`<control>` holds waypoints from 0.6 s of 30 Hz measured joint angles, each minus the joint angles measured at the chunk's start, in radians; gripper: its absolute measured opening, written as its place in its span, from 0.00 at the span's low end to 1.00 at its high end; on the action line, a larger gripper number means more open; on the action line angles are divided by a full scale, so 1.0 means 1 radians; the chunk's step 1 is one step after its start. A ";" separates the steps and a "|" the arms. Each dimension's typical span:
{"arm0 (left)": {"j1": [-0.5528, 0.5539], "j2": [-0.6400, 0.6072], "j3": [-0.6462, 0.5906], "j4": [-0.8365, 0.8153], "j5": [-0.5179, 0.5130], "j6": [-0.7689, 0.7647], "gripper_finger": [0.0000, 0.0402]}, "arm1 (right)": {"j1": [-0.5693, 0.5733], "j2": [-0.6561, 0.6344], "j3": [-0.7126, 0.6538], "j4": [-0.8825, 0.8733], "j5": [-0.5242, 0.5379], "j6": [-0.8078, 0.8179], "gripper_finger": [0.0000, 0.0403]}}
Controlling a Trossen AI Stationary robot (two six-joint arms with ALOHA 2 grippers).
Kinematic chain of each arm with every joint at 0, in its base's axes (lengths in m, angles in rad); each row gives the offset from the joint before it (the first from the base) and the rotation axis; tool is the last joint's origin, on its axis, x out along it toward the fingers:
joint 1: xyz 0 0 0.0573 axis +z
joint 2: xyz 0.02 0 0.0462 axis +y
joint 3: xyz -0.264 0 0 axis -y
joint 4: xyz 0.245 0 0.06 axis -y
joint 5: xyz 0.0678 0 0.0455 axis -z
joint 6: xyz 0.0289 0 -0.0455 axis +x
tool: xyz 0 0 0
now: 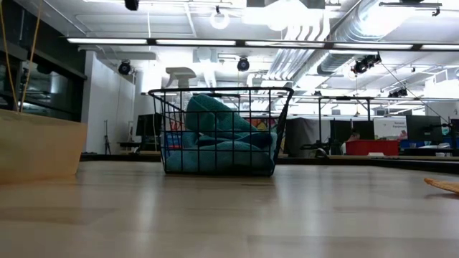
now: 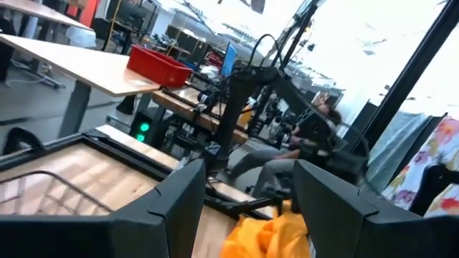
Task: Sort microfiber towel by color & place in baskets
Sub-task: Stack the left orange towel on the right orange towel
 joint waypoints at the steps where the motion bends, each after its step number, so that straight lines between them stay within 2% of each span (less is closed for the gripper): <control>1: 0.005 -0.018 0.000 -0.024 0.001 0.009 0.50 | -0.005 0.000 0.008 -0.010 -0.022 -0.014 0.76; 5: 0.038 -0.103 0.000 -0.104 0.022 0.059 0.50 | -0.024 0.000 0.059 -0.078 -0.059 -0.022 0.81; 13: 0.154 -0.277 0.000 -0.288 0.125 0.108 0.50 | -0.077 -0.001 0.195 -0.268 -0.057 -0.036 0.82; 18: 0.224 -0.341 0.000 -0.354 0.212 0.159 0.50 | -0.119 -0.001 0.281 -0.368 -0.004 -0.034 0.82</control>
